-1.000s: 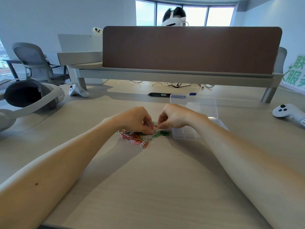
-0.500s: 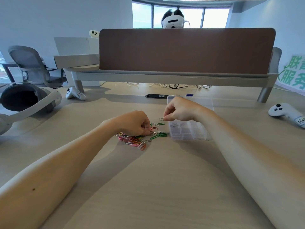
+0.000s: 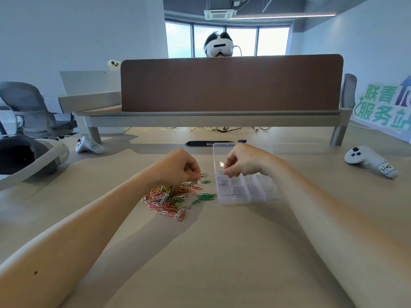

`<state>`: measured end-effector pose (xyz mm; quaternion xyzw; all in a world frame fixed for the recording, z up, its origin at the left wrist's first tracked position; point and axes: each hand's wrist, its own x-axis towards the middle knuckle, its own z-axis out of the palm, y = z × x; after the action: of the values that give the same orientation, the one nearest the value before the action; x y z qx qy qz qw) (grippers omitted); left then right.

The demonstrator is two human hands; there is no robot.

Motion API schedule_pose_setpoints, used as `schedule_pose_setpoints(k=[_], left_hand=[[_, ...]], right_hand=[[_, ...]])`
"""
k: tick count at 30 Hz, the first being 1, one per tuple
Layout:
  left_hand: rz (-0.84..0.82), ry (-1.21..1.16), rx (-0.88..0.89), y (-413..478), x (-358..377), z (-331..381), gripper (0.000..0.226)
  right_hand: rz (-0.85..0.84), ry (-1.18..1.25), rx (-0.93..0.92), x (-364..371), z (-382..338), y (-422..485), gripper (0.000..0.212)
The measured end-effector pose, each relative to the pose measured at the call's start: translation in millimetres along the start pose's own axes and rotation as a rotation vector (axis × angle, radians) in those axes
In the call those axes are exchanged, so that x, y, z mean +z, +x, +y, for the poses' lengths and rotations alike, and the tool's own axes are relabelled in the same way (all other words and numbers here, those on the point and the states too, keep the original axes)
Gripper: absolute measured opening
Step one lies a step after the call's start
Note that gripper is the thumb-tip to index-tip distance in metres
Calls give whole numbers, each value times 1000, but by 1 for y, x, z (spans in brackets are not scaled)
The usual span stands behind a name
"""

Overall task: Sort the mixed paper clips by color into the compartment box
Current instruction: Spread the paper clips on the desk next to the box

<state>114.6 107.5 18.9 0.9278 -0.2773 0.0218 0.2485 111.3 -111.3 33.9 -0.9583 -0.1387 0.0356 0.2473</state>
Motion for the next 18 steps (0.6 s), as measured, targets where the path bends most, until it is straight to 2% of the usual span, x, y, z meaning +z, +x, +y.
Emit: schedule_pose_setpoints(k=[11,18], left_hand=[[51,99,112,49,25,28,13],[-8,91,129,52,25,30,18]], right_hand=[[68,-25,50,-7,18,4,4],[38,-41,41,-9,22,2,14]])
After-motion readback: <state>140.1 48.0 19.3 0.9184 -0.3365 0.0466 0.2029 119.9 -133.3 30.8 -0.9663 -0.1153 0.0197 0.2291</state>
